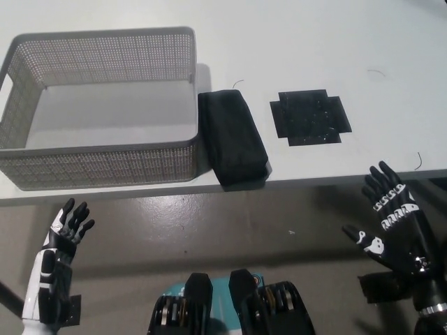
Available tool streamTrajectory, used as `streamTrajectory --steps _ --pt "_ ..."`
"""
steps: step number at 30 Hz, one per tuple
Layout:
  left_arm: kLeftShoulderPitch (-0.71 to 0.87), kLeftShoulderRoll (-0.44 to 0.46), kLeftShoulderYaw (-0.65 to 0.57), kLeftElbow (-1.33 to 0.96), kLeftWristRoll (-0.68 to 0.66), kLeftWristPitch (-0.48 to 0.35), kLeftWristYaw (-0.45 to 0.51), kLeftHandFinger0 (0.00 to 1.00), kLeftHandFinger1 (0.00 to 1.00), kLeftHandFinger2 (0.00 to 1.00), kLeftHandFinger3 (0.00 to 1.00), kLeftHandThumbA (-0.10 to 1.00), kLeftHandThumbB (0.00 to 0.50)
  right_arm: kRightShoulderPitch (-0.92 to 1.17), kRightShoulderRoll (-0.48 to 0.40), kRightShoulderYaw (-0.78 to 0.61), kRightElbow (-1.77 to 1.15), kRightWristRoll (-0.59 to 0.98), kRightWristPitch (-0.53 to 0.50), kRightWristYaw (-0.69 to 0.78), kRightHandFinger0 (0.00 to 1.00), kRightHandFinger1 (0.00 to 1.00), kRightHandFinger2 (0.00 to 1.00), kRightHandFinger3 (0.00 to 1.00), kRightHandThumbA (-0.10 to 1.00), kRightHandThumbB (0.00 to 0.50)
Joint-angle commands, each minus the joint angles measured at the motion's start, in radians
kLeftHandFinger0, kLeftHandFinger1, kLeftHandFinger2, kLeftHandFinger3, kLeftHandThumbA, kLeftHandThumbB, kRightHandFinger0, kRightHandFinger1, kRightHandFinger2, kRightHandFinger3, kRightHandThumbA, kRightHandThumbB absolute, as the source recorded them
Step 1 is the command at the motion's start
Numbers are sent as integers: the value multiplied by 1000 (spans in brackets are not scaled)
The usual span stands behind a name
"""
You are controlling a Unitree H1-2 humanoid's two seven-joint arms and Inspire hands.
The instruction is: Use the right hand to push the pencil case on the right hand side to the container on the left side
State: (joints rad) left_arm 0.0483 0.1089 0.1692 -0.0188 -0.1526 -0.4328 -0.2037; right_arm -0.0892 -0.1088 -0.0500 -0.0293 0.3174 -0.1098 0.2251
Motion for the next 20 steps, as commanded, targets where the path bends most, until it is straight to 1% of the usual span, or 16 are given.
streamTrajectory --steps 1,4,5,12,13,16,20 --pt "-8 16 2 -6 -8 -37 3 1000 1000 1000 1000 1000 396 -28 -3 2 13 -4 -52 21 1000 1000 1000 1000 1000 133" --pt "-9 19 6 4 -8 -37 3 1000 1000 1000 1000 1000 396 -30 -3 2 27 -1 -58 24 1000 1000 1000 1000 1000 131" --pt "-7 20 5 9 -7 -37 4 1000 1000 1000 1000 1000 406 -29 -4 1 33 -5 -63 23 1000 1000 1000 1000 1000 133" --pt "-6 26 13 35 -8 -37 -4 1000 1000 1000 1000 1000 403 -21 -9 -7 31 7 -62 22 1000 1000 1000 1000 1000 119" --pt "-5 27 15 38 -3 -37 -2 1000 1000 1000 1000 1000 403 -21 -12 -8 33 8 -65 25 1000 1000 1000 1000 1000 110" --pt "-4 29 20 44 -9 -37 -4 1000 1000 1000 1000 1000 402 -20 -13 -6 34 11 -58 25 1000 1000 1000 1000 1000 114" --pt "-4 31 23 47 -3 -37 -5 1000 1000 1000 1000 1000 401 -18 -13 -4 35 11 -59 28 1000 1000 1000 1000 1000 107"
